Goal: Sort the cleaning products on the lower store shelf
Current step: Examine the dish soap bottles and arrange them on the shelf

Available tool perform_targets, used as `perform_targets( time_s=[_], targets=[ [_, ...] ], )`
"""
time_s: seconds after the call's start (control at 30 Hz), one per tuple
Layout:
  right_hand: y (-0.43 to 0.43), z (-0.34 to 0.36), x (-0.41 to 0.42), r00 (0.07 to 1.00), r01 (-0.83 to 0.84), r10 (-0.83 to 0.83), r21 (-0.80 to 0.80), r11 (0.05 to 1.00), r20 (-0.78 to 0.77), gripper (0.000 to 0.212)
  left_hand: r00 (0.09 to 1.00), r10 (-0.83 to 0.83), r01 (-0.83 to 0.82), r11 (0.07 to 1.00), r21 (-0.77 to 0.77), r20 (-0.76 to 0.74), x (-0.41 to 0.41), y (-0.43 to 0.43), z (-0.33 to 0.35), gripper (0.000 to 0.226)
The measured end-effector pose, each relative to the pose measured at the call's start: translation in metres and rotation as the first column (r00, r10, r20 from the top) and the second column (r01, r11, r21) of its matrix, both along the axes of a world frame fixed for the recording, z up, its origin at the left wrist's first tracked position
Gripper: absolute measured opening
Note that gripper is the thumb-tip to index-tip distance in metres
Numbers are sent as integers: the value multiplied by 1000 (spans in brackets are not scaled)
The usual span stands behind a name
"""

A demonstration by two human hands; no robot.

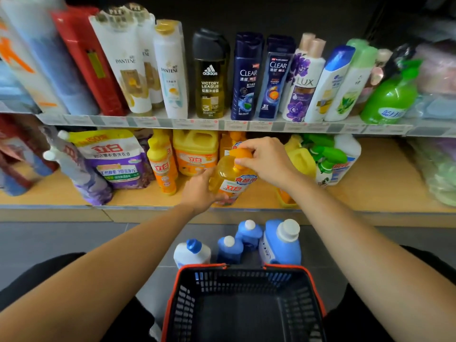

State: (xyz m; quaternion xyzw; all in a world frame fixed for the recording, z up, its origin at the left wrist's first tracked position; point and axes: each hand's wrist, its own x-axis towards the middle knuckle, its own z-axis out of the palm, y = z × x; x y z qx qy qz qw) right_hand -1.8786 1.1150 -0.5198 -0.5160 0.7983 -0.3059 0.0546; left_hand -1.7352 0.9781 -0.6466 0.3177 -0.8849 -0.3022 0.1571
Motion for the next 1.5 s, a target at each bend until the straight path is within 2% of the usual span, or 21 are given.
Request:
perform_targets(
  time_s=[0.1, 0.23, 0.37, 0.57, 0.67, 0.77, 0.8, 0.87, 0.93, 1.03, 1.13, 1.27, 1.4, 1.5],
  targets=[
    [-14, -16, -11, 1000, 7, -6, 36, 999, -20, 34, 999, 47, -48, 999, 15, 19, -20, -6, -17, 88],
    [-26, -37, -24, 999, 12, -9, 83, 996, -36, 39, 1000, 17, -19, 990, 141, 16, -36, -9, -41, 81],
    [-33, -53, -34, 999, -20, 22, 73, 997, -26, 39, 999, 29, -34, 993, 117, 46, -46, -10, -54, 76],
    [-25, -65, -52, 971, -69, 59, 36, 997, 232, 56, 996, 88, -92, 979, 185, 28, -57, -19, -59, 67],
    [3, -76, -56, 975, 125, -118, -25, 992, 186, 40, 993, 118, -120, 971, 206, 26, -63, -20, -58, 66],
    [40, -91, -61, 921, 359, -333, -114, 926, 200, 14, 968, 187, -215, 962, 166, 170, -66, -17, -57, 51],
    [52, -96, -65, 889, 439, -407, -140, 888, 210, 16, 948, 213, -246, 962, 119, 238, -65, -14, -57, 49],
    [72, -108, -74, 813, 577, -545, -159, 801, 204, 32, 917, 224, -251, 967, 42, 329, -59, -8, -58, 60],
    [85, -118, -85, 735, 670, -635, -111, 734, 236, 50, 926, 130, -170, 982, 83, 355, -55, -1, -63, 57],
    [89, -132, -101, 703, 660, -632, 32, 750, 327, 67, 935, -158, 66, 957, 282, 317, -53, 8, -68, 29],
    [81, -140, -110, 741, 611, -596, 56, 790, 310, 80, 905, -322, 230, 920, 318, 277, -54, 25, -71, 32],
    [65, -144, -114, 737, 629, -597, 3, 778, 318, 88, 937, -301, 250, 933, 260, 178, -59, 36, -65, 27],
    [66, -143, -124, 747, 611, -576, 0, 792, 332, 68, 988, -154, 150, 953, 262, -5, -64, 34, -43, 26],
    [76, -138, -126, 808, 538, -509, -19, 843, 297, 59, 979, -140, 180, 929, 323, -146, -70, 31, -20, 29]
  ],
)
